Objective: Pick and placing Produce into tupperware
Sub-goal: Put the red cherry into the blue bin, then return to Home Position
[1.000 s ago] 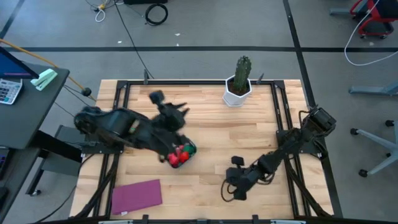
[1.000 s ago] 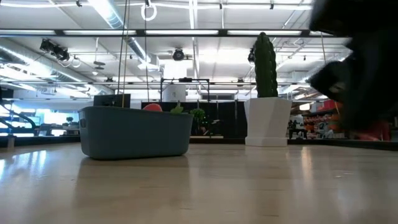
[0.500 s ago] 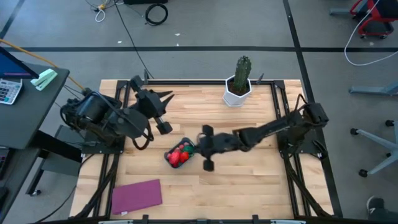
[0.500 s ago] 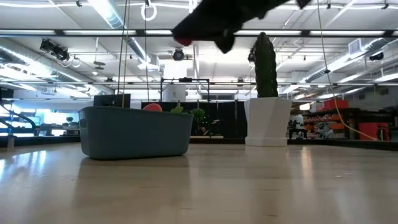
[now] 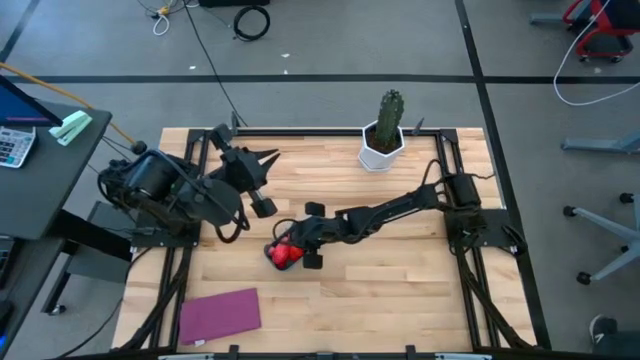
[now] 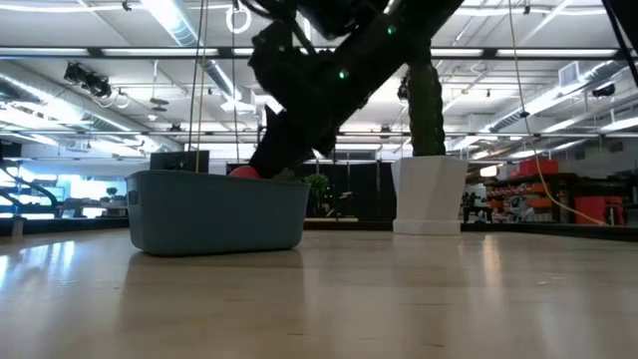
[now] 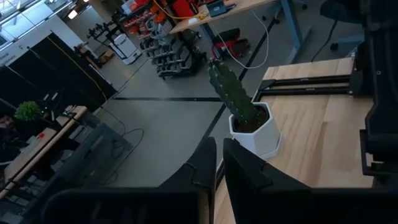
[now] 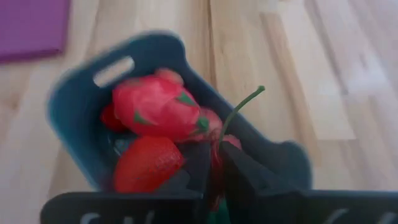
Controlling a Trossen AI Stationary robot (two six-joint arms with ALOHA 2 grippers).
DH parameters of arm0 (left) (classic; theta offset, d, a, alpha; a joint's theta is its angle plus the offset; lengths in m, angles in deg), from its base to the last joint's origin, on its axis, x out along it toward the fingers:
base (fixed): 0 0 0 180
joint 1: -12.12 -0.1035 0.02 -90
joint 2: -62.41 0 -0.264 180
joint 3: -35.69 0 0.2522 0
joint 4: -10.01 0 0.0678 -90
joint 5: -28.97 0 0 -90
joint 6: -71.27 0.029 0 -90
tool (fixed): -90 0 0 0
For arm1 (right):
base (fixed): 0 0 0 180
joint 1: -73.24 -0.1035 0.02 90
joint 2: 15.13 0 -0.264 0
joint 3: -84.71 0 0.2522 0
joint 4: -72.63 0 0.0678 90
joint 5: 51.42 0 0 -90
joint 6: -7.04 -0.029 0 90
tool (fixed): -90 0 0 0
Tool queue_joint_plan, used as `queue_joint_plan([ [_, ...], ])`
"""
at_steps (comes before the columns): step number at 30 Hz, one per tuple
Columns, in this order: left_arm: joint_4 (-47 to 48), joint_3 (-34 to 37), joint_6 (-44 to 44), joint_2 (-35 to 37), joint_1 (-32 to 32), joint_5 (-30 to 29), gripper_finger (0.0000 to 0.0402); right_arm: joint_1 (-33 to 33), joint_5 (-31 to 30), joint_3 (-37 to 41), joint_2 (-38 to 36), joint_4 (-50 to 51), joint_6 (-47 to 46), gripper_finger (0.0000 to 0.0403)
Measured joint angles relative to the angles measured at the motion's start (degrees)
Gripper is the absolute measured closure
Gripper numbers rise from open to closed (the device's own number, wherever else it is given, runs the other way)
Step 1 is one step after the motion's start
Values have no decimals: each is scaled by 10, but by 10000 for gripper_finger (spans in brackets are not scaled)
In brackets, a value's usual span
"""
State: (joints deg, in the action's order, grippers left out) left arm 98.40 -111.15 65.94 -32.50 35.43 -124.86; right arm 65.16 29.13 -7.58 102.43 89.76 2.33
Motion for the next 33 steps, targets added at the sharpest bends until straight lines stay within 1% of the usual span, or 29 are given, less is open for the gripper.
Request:
queue_joint_plan([
  [3,7,0,0,0,1,0,370,3,1,0,7,0,-3,357],
  [7,10,0,0,0,1,0,374,5,2,0,1,2,-15,329],
  [14,11,0,0,0,1,0,374,4,1,-1,-42,1,-15,274],
  [19,28,0,1,0,1,0,382,3,1,0,-86,23,-4,251],
  [22,89,0,-18,3,1,0,386,3,0,0,-146,99,11,247],
  [24,152,0,-76,13,8,2,389,3,-1,0,-196,183,14,248],
  [25,155,1,-105,20,11,3,391,1,0,0,-224,229,14,249],
  [26,148,7,-114,32,12,4,391,-1,-1,0,-255,276,14,249],
  [29,153,11,-120,70,35,41,389,-9,-3,1,-356,388,13,249],
  [31,153,14,-124,96,45,46,384,-17,-11,13,-424,418,-3,248],
  [33,153,17,-133,120,66,48,379,-29,-16,34,-494,418,-10,247],
])
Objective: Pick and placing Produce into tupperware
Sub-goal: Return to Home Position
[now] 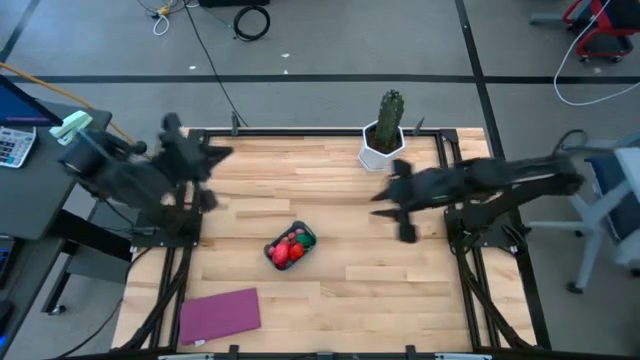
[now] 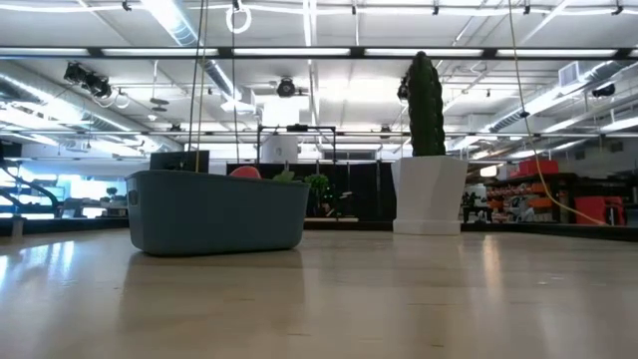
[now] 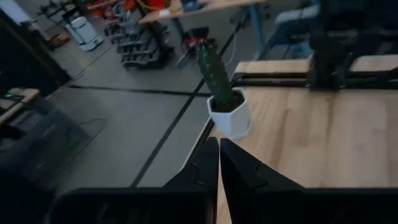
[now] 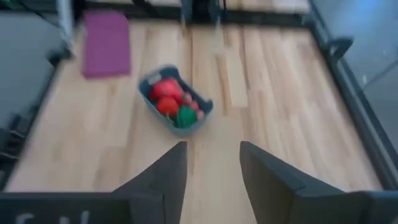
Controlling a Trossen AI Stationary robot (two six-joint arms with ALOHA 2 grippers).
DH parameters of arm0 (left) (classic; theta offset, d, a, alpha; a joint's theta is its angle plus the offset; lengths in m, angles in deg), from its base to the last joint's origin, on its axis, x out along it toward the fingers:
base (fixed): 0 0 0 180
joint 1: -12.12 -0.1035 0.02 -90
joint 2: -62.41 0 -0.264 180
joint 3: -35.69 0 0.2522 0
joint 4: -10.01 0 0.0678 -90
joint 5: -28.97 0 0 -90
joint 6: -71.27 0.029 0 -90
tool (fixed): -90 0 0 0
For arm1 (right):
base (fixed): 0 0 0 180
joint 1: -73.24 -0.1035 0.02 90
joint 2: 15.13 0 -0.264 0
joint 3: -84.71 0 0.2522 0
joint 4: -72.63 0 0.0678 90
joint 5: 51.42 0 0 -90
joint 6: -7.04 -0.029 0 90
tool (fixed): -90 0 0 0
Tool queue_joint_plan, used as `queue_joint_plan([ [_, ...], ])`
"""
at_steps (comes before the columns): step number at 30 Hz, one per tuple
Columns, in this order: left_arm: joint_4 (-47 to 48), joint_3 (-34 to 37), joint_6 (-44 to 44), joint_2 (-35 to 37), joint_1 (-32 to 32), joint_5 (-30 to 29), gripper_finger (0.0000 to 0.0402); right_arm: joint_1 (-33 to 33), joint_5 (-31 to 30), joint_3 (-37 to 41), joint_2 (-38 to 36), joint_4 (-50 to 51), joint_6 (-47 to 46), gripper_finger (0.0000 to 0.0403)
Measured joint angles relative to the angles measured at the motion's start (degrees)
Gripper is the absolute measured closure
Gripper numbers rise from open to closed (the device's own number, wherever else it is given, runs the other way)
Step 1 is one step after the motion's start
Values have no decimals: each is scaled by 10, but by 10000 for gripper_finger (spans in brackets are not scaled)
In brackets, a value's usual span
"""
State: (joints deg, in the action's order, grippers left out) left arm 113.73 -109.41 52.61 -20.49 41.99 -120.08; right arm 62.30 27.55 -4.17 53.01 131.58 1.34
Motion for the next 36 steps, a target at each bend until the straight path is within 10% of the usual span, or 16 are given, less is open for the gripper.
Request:
queue_joint_plan([
  [9,0,111,-23,155,60,42,372,-48,-1,211,-305,-20,-43,249],
  [16,-126,397,-181,264,106,103,376,-75,22,406,-501,-157,-76,250],
  [27,-797,808,218,287,62,184,358,-81,75,424,-578,-207,-42,247],
  [36,-913,922,285,334,-97,218,359,-81,77,418,-591,-212,-18,247],
])
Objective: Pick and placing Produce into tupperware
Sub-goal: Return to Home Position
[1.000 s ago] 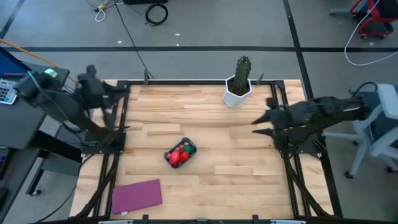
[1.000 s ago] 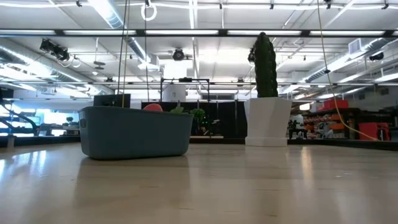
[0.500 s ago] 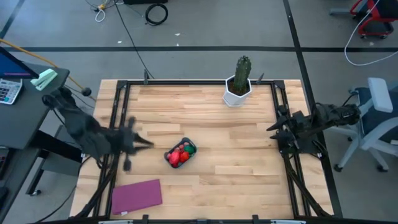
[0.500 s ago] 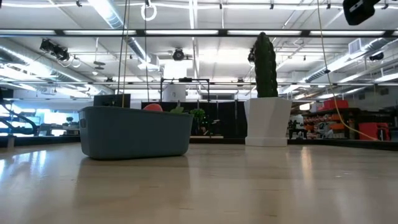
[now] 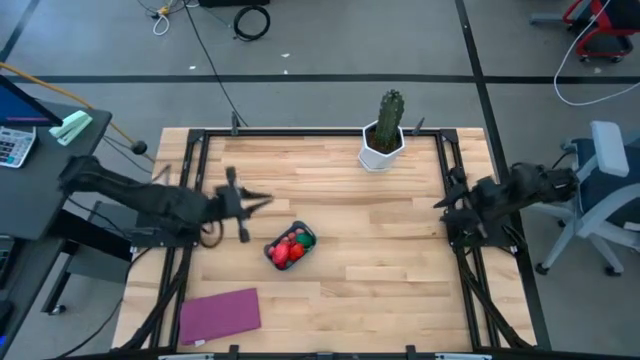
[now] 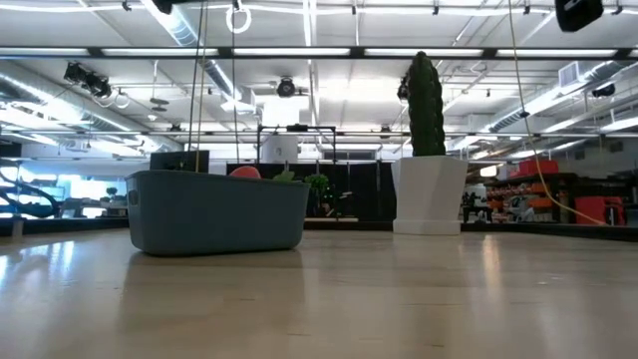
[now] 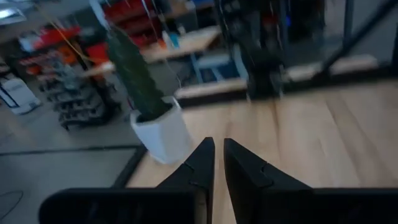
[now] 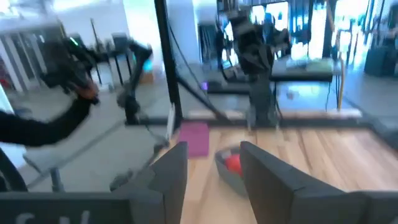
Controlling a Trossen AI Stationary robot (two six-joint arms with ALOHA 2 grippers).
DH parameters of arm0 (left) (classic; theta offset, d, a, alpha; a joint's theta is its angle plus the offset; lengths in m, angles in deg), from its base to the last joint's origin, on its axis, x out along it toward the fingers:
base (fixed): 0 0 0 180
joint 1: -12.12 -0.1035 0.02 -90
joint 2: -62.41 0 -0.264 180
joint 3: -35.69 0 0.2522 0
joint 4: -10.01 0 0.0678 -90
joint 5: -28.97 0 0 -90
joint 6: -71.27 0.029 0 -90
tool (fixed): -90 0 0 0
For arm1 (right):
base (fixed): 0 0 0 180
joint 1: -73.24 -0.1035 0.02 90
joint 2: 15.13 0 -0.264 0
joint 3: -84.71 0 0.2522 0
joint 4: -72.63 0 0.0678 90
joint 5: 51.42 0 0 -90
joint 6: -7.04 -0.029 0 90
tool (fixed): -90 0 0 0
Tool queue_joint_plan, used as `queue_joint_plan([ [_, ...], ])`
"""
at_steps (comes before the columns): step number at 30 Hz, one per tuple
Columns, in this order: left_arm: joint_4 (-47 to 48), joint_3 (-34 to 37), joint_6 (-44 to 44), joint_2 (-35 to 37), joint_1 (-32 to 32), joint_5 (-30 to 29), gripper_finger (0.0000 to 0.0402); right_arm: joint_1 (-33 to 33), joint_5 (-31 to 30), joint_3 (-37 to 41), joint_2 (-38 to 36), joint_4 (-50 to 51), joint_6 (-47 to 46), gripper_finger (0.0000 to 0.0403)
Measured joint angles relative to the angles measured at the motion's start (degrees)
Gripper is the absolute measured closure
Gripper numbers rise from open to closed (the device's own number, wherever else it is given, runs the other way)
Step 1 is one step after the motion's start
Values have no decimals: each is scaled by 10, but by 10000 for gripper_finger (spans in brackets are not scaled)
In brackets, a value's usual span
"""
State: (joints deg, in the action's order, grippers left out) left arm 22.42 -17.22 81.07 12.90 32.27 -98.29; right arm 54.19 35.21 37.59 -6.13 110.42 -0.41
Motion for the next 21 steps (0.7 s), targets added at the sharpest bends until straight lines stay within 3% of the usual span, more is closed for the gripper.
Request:
queue_joint_plan([
  [5,53,2,-6,119,-18,4,359,0,14,7,-77,35,0,245],
  [9,79,17,-52,198,7,55,365,0,6,46,-86,34,-4,245],
  [15,-131,166,40,239,25,115,368,2,-53,105,-89,-20,-13,246],
  [18,-224,239,37,253,18,112,363,1,-36,138,-89,-62,-31,247],
  [21,-250,291,12,272,14,112,361,1,-30,175,-89,-102,-39,247],
])
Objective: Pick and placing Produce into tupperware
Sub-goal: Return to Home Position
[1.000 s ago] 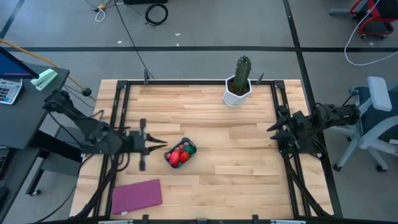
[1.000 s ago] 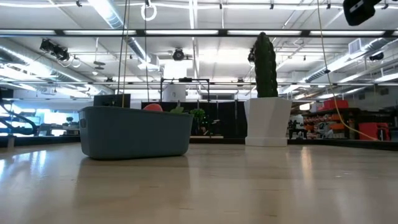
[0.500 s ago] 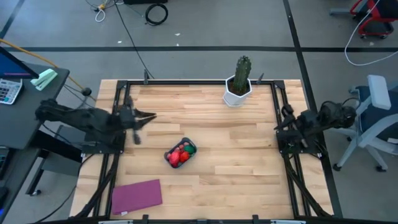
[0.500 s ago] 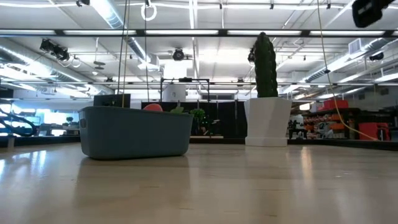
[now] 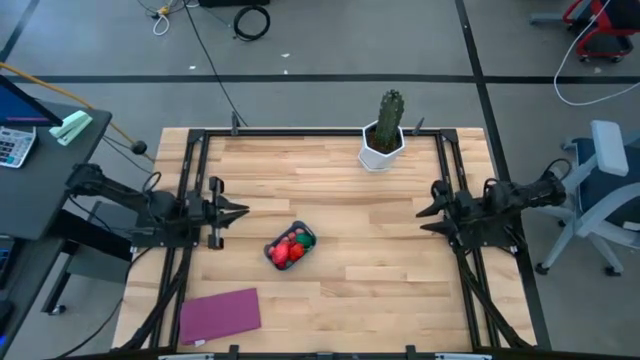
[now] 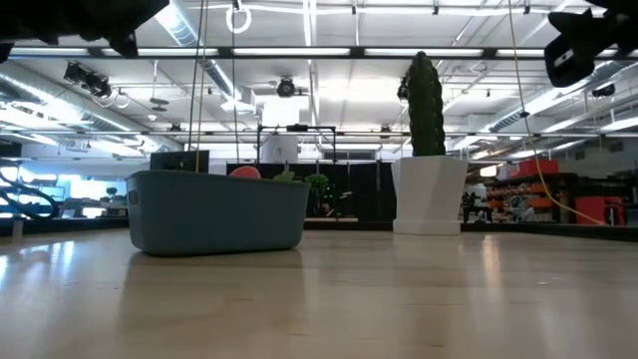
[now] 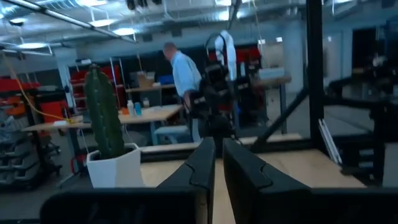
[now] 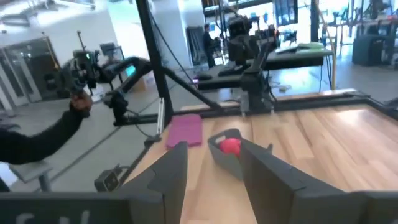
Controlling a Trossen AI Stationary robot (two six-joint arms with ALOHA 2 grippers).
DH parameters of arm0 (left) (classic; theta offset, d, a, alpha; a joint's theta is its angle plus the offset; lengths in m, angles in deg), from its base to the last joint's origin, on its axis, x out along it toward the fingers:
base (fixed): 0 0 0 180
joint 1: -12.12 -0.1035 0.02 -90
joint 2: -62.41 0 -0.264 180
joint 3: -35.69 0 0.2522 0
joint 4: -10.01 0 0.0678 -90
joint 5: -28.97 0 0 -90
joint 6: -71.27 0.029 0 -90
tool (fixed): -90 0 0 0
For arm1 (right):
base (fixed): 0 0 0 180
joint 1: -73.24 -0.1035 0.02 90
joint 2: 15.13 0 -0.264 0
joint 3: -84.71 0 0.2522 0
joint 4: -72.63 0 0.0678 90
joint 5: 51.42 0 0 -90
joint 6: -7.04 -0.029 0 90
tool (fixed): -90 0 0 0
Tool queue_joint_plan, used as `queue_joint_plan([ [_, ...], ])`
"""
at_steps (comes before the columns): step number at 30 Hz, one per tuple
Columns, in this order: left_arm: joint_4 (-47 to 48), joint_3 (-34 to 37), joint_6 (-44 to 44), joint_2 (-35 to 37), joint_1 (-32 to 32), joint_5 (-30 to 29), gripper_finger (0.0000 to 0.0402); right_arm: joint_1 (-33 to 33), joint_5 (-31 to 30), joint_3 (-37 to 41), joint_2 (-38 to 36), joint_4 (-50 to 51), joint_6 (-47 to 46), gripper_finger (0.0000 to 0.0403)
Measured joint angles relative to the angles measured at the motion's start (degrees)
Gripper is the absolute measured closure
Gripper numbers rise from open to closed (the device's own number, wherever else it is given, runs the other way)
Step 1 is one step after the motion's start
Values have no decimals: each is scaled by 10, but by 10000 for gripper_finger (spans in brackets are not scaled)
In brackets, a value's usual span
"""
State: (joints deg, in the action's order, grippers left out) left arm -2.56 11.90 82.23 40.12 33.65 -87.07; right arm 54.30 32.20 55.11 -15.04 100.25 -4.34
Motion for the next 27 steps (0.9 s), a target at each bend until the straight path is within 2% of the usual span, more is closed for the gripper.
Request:
queue_joint_plan([
  [4,-28,31,-1,22,-2,0,367,0,0,47,0,-65,-1,247],
  [9,17,32,11,37,-2,0,372,0,-6,107,-1,-117,-18,246],
  [12,55,32,-1,37,-2,-6,369,1,-30,133,-1,-136,-21,245],
  [15,59,32,-7,37,-2,-26,365,1,-56,141,-1,-142,-20,245],
  [27,26,72,-44,37,-2,-44,372,1,-58,138,-1,-133,-5,244],
])
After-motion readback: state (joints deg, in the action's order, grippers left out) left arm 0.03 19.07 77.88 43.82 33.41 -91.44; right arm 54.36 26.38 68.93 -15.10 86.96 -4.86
